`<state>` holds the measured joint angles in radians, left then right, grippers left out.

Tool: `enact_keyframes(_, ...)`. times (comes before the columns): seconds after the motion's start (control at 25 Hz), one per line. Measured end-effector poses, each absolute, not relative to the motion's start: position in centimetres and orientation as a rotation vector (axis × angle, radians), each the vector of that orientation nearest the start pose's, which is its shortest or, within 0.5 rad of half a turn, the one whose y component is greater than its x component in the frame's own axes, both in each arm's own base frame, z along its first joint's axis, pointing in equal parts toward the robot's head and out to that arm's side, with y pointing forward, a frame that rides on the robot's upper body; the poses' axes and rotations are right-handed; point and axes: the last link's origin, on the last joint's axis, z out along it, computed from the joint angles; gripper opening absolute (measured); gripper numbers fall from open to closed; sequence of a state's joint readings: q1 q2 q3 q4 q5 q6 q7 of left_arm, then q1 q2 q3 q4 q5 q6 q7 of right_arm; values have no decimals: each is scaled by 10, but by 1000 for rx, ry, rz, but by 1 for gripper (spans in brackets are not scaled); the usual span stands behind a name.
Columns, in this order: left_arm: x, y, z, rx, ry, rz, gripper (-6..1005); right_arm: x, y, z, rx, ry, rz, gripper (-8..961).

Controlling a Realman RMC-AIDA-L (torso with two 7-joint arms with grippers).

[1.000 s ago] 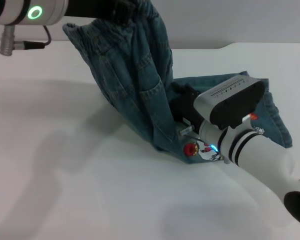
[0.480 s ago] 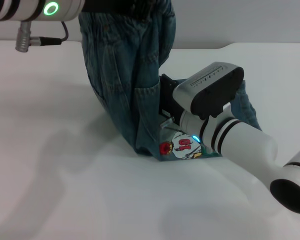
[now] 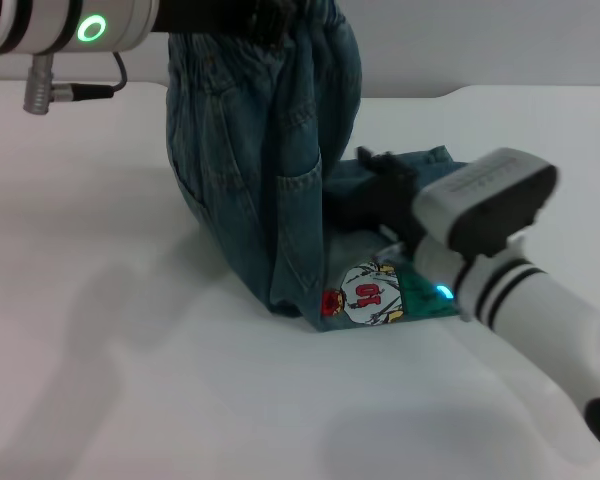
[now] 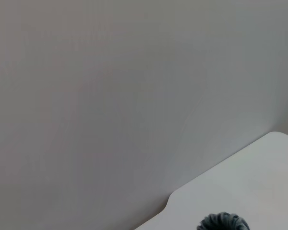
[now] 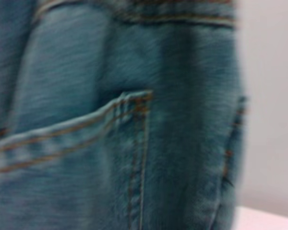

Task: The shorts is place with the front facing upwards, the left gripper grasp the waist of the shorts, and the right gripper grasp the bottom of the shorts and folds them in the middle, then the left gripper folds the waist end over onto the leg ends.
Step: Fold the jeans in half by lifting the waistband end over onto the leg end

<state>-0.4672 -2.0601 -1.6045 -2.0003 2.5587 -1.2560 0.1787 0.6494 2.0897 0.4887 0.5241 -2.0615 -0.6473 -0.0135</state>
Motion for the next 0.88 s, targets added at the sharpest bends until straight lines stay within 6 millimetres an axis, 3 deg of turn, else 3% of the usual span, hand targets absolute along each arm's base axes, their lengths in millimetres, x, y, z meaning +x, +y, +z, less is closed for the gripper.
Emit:
enact_keyframes(0.4,-49,337,58,-2315,-616,-295,76,239,353,-101,-1927,503,620,829)
enact_keyframes(0.88,-54,336,50,-2331,-617,-281,90,284,345,-76,-1787,569,532,830)
